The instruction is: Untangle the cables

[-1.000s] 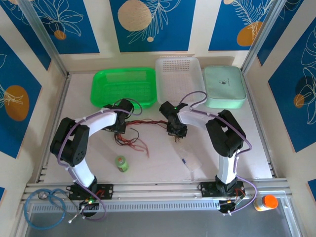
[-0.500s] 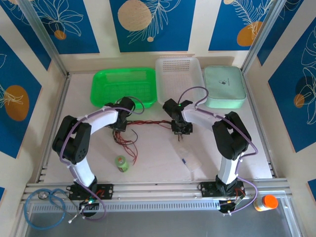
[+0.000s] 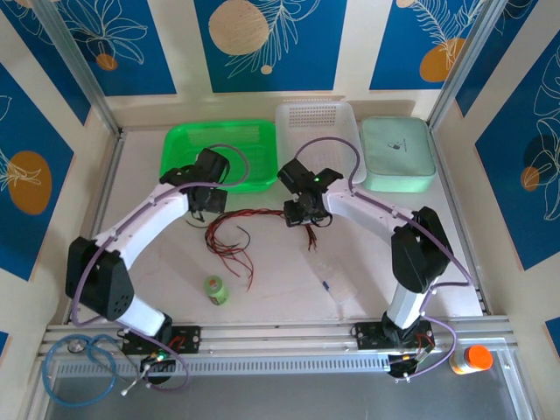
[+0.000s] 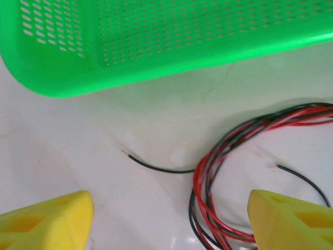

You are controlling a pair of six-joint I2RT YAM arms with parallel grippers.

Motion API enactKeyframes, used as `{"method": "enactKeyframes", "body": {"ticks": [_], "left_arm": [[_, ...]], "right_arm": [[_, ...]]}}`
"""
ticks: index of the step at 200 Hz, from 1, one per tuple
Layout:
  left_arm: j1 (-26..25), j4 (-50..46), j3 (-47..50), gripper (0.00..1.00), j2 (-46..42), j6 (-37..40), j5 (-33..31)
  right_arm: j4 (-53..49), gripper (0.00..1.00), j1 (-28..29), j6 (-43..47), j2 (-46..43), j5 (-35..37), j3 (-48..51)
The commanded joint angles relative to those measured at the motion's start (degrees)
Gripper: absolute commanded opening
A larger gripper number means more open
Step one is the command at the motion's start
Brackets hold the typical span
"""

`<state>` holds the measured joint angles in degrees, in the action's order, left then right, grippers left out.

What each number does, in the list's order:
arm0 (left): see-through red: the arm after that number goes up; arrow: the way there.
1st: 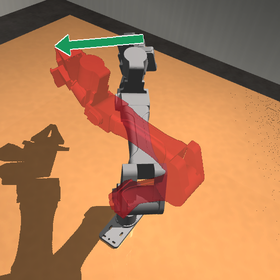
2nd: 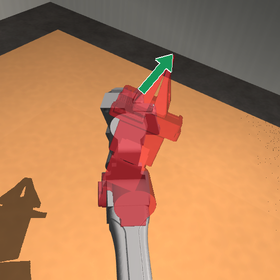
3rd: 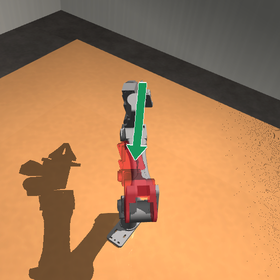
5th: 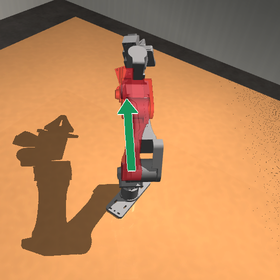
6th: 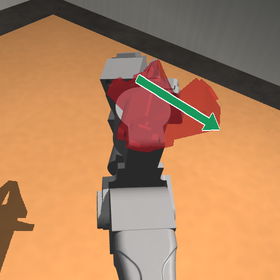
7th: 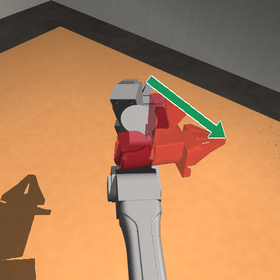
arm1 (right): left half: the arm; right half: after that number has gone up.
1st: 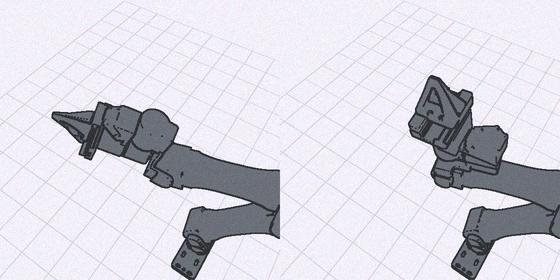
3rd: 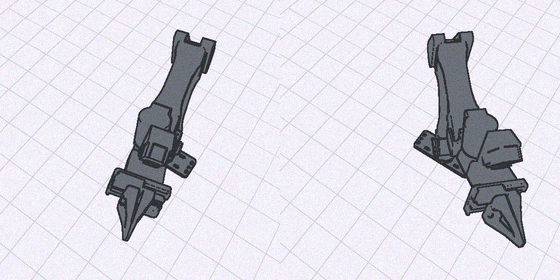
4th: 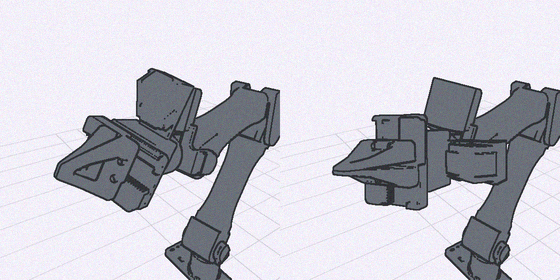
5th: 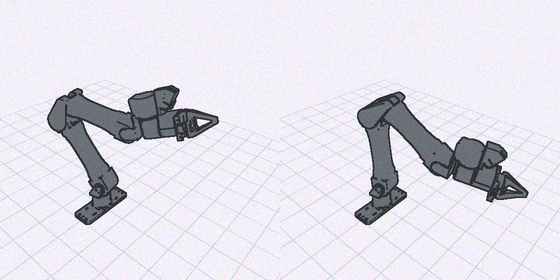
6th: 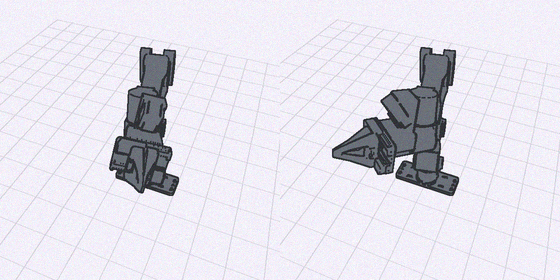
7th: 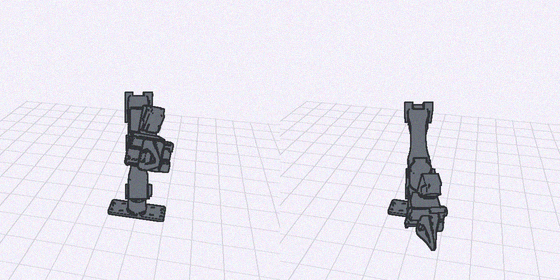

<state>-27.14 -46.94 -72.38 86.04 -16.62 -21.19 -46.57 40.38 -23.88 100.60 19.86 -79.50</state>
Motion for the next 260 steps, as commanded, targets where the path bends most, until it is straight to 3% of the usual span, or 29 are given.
{"method": "enactKeyframes", "body": {"ticks": [1,21,50,75,99,170,195,229,241,260], "left_arm": [[-0.4,-1.3,4.1,0.74,-0.2,-3.8,8.4],[-0.4,0.9,7.5,0.73,1.9,-6.0,9.4],[-0.4,4.4,10.6,0.72,5.1,-8.3,7.1],[-0.3,8.1,11.8,0.72,7.9,-8.5,7.0],[0.0,9.8,11.7,0.72,11.3,-7.7,6.8],[0.6,13.4,12.6,0.65,17.9,-7.2,5.2],[0.7,12.4,12.3,0.58,17.2,-6.1,3.1],[0.7,12.4,12.0,0.42,15.4,-4.3,2.4],[0.7,12.7,12.1,0.32,15.1,-4.0,2.5],[0.7,11.9,12.1,0.15,14.8,-3.7,1.0]], "right_arm": [[7.3,0.48,-0.1,12.6,3.1,1.0,0.9],[10.6,0.46,-1.5,23.6,3.7,-1.1,3.2],[17.7,0.44,-4.3,35.0,1.0,-12.8,9.0],[20.1,0.44,-4.9,46.1,0.2,-17.6,12.1],[21.7,0.44,-5.5,53.3,0.8,-16.5,13.6],[26.4,0.37,-7.6,54.7,4.5,-4.9,16.8],[27.3,0.31,-8.0,53.7,4.4,-4.2,19.1],[25.5,0.12,-8.0,53.5,5.7,-5.6,18.1],[24.3,0.03,-7.9,53.6,6.4,-4.9,17.3],[23.3,0.00,-7.9,54.0,6.0,-2.3,16.9]]}}
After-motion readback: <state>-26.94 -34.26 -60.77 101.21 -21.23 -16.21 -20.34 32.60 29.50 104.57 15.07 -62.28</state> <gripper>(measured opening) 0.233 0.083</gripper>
